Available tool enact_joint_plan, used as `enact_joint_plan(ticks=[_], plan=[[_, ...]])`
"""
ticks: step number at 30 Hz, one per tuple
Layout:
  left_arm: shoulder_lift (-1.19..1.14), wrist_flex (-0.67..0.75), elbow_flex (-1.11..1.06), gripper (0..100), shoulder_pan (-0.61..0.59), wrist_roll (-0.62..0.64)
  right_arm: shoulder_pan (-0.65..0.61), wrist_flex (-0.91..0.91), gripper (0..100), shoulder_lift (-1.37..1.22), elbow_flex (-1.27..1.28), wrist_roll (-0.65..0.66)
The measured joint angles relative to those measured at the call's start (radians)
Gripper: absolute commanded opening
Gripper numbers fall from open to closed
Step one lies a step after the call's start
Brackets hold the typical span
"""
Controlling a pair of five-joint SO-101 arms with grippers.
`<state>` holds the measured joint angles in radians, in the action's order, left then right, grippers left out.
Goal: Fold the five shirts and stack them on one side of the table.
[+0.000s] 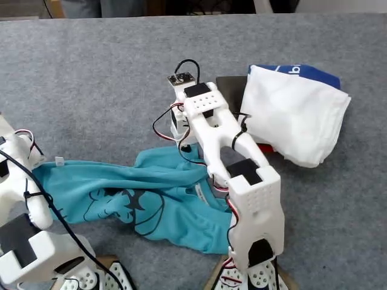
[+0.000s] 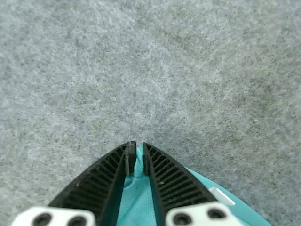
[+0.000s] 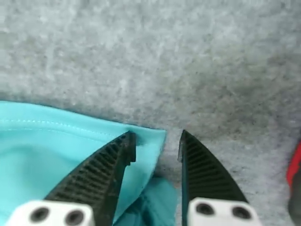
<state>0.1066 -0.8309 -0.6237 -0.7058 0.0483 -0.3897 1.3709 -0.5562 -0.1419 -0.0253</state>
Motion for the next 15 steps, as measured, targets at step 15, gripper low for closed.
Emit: enact_joint_plan(ticks=[15], plan=[[0.000, 0.000, 0.000, 3, 0.000, 0.000, -0.034, -0.005, 16.2, 0.000, 0.000, 0.000]])
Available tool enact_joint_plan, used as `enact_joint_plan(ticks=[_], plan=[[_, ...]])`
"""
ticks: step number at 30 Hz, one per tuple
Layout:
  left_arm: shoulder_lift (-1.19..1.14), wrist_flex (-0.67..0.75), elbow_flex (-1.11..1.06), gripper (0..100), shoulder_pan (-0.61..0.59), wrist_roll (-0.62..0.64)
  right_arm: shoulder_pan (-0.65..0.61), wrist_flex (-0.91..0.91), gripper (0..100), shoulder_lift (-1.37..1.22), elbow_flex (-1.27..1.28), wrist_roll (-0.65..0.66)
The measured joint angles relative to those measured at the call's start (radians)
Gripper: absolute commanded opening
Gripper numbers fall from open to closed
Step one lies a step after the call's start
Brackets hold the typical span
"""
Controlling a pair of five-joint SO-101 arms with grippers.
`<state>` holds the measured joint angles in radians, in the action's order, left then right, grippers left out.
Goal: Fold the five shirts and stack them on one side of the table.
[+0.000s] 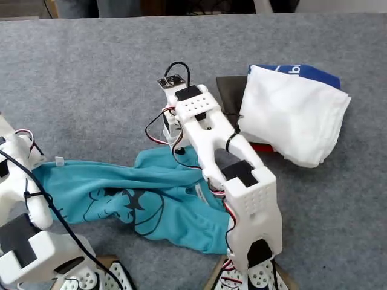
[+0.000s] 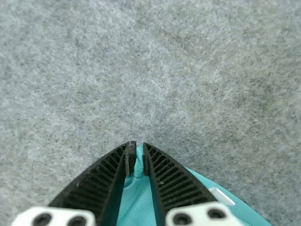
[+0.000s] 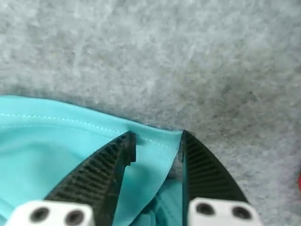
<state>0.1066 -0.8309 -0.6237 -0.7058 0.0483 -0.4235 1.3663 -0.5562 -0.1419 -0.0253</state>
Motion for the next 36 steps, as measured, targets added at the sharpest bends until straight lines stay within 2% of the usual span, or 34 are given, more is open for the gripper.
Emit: enact_joint_plan(ticks=[5, 9, 15, 20, 26, 36], plan=[[0.000, 0.000, 0.000, 3, 0.000, 0.000, 0.000, -0.014, 15.5, -0.031, -0.002, 0.002], [0.000, 0.000, 0.000, 3, 0.000, 0.000, 0.000, -0.014, 1.6, -0.080, -0.032, 0.018], [0.000, 0.005, -0.018, 3, 0.002, 0.000, 0.008, -0.006, 1.3, -0.098, -0.074, 0.035], [0.006, -0.003, -0.018, 3, 0.041, 0.023, 0.040, 0.075, 1.2, -0.112, -0.172, 0.081], [0.157, -0.199, 0.157, 3, 0.072, 0.037, 0.095, 0.207, 1.2, 0.012, -0.397, 0.149], [0.381, -0.496, 0.592, 3, 0.199, 0.037, 0.172, 0.311, 1.2, 0.310, -0.990, 0.259]])
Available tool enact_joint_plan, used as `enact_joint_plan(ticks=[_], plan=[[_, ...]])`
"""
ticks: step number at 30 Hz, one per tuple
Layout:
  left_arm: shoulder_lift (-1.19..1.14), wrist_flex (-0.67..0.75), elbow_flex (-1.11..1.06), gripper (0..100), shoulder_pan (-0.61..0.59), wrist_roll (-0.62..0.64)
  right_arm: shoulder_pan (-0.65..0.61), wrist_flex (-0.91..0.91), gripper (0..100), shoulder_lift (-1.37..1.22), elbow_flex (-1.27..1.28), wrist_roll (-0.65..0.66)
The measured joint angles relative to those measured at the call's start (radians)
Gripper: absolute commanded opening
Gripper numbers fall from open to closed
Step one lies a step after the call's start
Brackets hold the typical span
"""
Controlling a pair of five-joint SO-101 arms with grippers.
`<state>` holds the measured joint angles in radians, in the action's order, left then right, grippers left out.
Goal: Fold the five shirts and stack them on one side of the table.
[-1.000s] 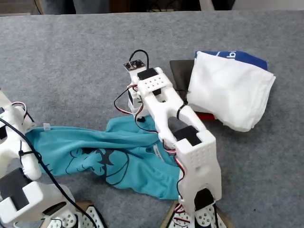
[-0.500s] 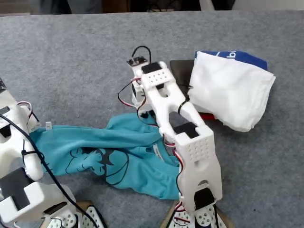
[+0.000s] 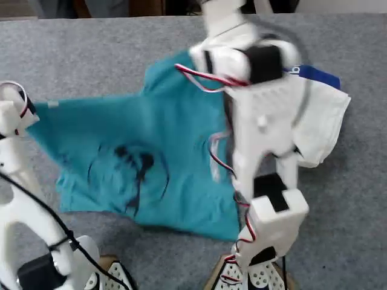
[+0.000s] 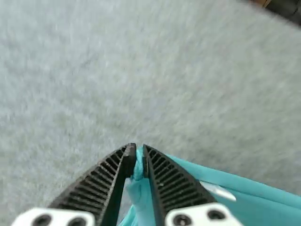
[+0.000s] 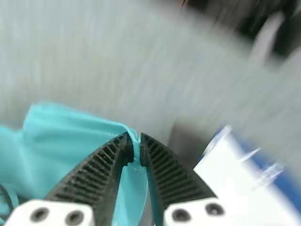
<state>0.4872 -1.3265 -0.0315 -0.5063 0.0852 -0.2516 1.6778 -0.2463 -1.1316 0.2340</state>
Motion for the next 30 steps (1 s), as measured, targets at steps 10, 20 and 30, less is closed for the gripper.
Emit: enact_joint_plan(ticks=[10, 20, 30], plan=[[0.032, -0.339, 0.738, 3, 0.011, 0.003, 0.080, -0.040, 1.2, 0.238, -0.462, 0.006], [0.230, -0.433, 0.993, 3, -0.064, -0.021, 0.117, -0.213, 1.2, 0.588, -0.284, 0.006], [0.491, -0.427, 0.618, 3, -0.094, -0.066, 0.120, -0.474, 1.2, 0.718, 0.227, 0.006]])
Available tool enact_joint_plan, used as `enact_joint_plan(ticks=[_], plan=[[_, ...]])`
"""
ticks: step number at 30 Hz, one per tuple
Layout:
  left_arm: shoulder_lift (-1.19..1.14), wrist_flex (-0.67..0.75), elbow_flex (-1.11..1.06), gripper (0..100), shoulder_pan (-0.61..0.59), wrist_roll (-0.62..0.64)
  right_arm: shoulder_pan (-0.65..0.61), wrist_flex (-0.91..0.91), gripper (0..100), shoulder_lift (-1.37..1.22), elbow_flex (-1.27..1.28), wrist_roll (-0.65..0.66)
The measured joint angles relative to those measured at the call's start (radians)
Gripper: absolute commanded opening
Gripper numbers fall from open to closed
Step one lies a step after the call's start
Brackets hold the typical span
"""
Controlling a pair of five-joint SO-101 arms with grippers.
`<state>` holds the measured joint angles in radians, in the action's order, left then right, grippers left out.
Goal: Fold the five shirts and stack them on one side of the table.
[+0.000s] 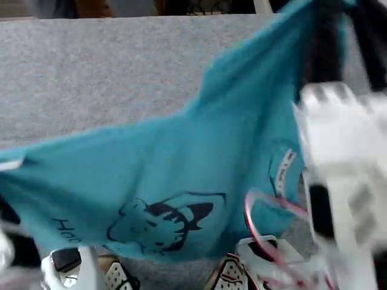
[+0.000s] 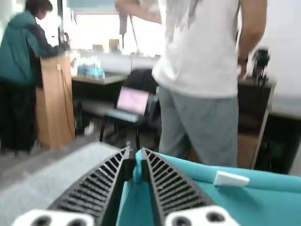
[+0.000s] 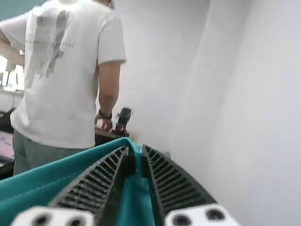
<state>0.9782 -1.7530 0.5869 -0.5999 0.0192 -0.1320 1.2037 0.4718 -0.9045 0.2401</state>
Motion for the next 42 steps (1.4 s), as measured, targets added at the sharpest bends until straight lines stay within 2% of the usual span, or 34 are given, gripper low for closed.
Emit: enact_joint_plan(ticks=[3, 6, 8, 12, 15, 17, 22, 28, 35, 42], plan=[[-0.002, 0.077, -0.213, 3, 0.000, 0.000, -0.015, -0.081, 1.2, -0.008, 0.152, 0.000], [-0.003, 0.244, -0.450, 3, 0.000, -0.002, -0.052, -0.160, 1.2, -0.040, 0.296, 0.044], [-0.003, 0.404, -0.617, 3, 0.000, 0.000, -0.068, -0.230, 1.2, -0.114, 0.382, 0.071], [-0.057, 0.819, -0.927, 3, 0.002, 0.025, -0.069, -0.382, 1.2, -0.287, 0.457, 0.086], [-0.183, 1.105, -1.028, 3, 0.018, 0.028, -0.078, -0.430, 1.2, -0.428, 0.425, 0.086], [-0.259, 1.192, -1.026, 3, 0.026, 0.023, -0.087, -0.428, 1.2, -0.526, 0.370, 0.086], [-0.371, 1.243, -1.017, 3, 0.051, -0.023, -0.115, -0.319, 1.2, -0.732, 0.123, 0.089], [-0.391, 1.246, -1.017, 3, 0.069, -0.044, -0.121, -0.153, 1.2, -0.911, -0.153, 0.089], [-0.391, 1.243, -1.135, 3, 0.072, -0.097, -0.121, 0.190, 1.2, -0.979, -0.364, 0.103], [-0.284, 1.085, -1.313, 3, 0.072, -0.143, -0.161, 0.526, 1.2, -1.017, -0.387, 0.250]])
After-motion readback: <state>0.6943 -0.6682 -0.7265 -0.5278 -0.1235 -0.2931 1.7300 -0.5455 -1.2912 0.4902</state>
